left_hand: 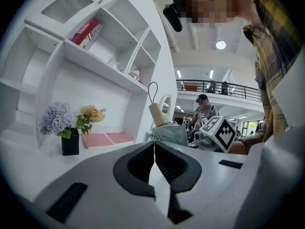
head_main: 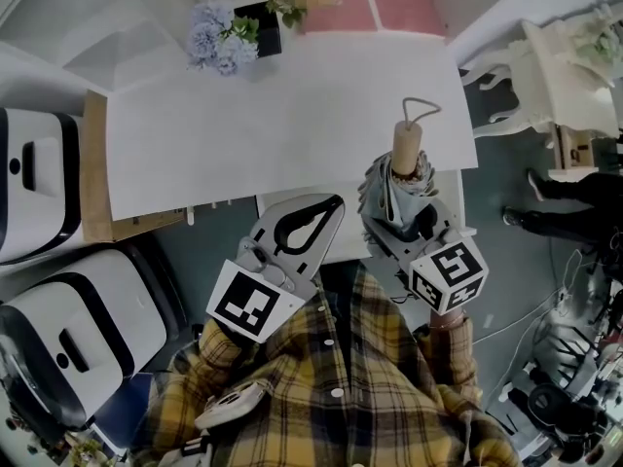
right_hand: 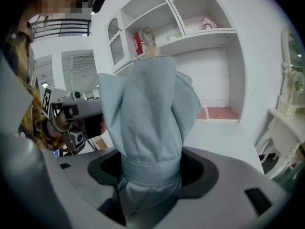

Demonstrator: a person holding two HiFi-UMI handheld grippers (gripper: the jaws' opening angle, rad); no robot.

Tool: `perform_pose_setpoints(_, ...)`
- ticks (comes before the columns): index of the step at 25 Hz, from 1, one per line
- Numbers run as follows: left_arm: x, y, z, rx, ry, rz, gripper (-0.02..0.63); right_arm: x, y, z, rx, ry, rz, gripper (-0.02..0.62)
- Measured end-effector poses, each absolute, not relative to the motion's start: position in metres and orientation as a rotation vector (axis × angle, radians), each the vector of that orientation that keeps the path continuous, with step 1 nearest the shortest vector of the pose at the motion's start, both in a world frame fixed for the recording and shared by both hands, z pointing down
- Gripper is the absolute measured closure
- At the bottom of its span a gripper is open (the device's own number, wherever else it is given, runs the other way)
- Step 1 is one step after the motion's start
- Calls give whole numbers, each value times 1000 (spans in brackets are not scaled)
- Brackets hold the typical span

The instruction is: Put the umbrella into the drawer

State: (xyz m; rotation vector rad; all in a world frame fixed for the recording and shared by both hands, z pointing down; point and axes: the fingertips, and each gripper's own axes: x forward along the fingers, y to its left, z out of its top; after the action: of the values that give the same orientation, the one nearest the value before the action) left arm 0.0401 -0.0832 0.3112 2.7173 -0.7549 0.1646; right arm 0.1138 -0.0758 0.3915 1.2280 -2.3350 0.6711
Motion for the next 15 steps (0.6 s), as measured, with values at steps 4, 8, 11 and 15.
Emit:
perform_pose_setpoints(4,43,-89,314,2718,-761,171,584,120,-83,399,1199,-2322,655,278)
perform_pose_setpoints(8,44,-91,319,2708,-780,188,584,122,-86,408,1129,-2313,614,278)
perform_pose_setpoints(11,43,-91,325,2704,-794,208,584,122,-88,416,1057,-2319,555,278)
perform_pose_setpoints(15,43,-90,332,2711,-811,234,584,122,-88,429,961,-2344,468,278)
